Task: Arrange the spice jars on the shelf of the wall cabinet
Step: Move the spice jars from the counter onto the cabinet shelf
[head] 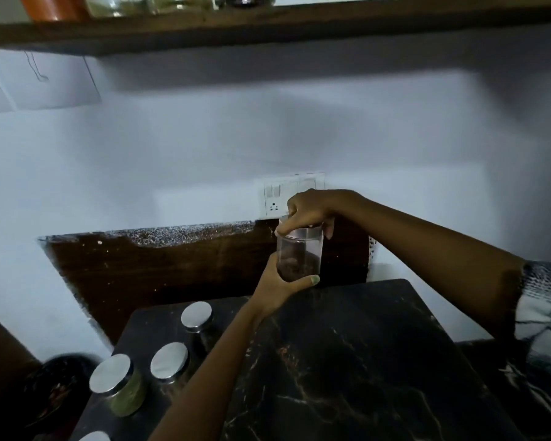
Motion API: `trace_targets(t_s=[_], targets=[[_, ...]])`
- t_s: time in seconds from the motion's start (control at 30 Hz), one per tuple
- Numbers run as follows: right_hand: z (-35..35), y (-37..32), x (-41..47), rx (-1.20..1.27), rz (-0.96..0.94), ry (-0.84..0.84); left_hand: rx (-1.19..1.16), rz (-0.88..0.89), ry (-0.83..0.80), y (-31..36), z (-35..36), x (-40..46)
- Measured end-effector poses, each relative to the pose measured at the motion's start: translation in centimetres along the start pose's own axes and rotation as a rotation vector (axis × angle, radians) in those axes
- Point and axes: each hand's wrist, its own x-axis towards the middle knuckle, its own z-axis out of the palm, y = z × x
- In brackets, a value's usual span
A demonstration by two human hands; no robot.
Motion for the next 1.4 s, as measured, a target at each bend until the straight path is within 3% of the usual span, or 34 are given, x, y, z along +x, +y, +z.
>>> trace_targets(t_s=[0.07, 0.23, 0.5, 0.63, 0.7, 0.93, 1.03, 1.2, 1.4], targets=[[-0.6, -0.3, -0.8, -0.017, 0.006, 0.016, -0.02, 0.018, -0.007, 1.0, 0.3, 0.2], [-2.7, -0.9, -2.9, 0.001, -0.117, -0.131, -0.046, 0.034, -0.088, 2.2, -0.1, 0.1], [-2.9, -1.4, -3.3, -0.123, -0.103, 0.231, -0.118, 0.05, 0.064, 4.3, 0.5, 0.2], [-4.3, -2.0, -4.1, -0.003, -0.156, 0.03, -0.196, 0.011, -0.049, 4.9, -0.6, 0.0], [-4.9, -1.9, -4.7, 0.068, -0.204, 0.006, -0.204, 0.004, -0.113, 5.2, -0.9, -0.2], [-5.3, -1.3, -4.6, -0.006, -0.149, 0.305, -0.047, 0.08, -0.01, 6.2, -0.1, -0.4], [-5.3, -1.3, -4.8, -0.061, -0.112, 0.342, -0.047, 0.092, -0.015, 6.3, 0.0, -0.2], [-5.5, -1.6, -6.0, 0.06, -0.187, 0.215, -0.095, 0.063, -0.05, 6.6, 0.0, -0.2], [-4.8, -1.8, -6.6, -0.048, -0.25, 0.468, -0.129, 0.079, -0.061, 7.9, 0.8, -0.9]])
